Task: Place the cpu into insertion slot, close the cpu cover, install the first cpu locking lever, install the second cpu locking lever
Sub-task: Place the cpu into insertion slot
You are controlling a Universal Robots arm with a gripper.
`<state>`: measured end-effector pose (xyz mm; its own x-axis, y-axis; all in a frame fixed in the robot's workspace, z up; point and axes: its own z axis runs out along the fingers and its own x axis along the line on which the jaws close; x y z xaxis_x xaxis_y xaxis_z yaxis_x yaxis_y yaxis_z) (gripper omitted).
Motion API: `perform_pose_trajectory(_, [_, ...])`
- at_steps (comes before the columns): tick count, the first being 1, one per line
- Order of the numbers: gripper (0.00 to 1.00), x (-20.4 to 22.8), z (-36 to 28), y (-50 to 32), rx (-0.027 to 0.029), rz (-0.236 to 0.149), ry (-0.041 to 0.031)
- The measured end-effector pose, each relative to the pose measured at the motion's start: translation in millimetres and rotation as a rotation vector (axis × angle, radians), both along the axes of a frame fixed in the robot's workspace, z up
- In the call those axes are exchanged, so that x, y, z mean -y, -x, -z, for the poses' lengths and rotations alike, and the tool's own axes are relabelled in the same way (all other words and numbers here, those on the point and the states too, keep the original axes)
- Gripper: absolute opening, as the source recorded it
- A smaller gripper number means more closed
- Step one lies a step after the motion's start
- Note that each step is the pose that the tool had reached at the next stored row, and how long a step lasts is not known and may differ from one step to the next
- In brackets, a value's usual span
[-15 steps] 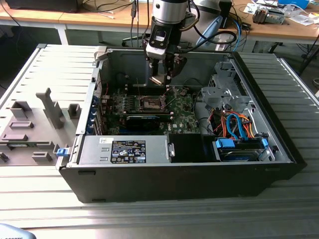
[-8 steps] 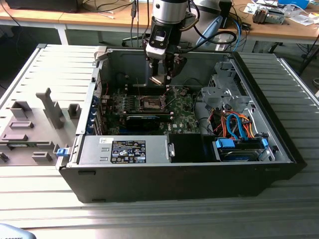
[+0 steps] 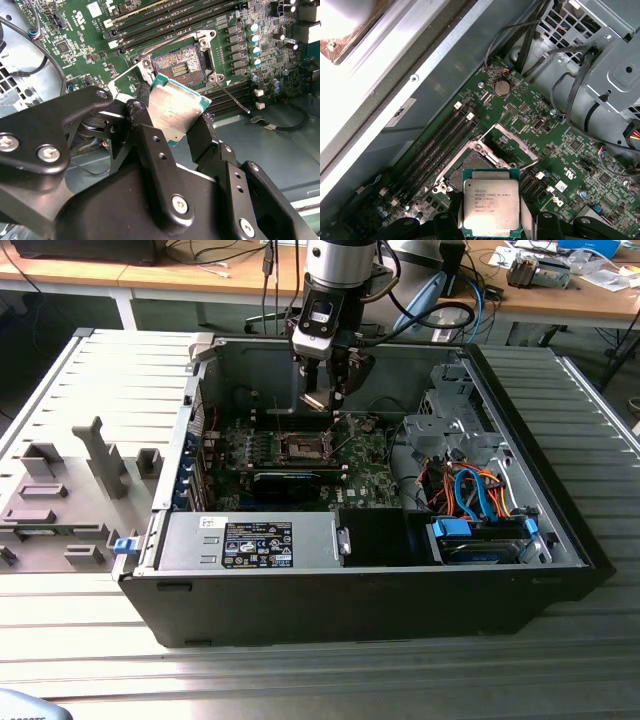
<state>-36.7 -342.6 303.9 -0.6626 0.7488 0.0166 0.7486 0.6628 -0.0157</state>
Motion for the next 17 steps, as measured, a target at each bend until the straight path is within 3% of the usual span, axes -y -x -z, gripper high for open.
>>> perform_pose_trajectory(17, [0.55,0.0,0.0,0.0,0.0,0.009,0.0019])
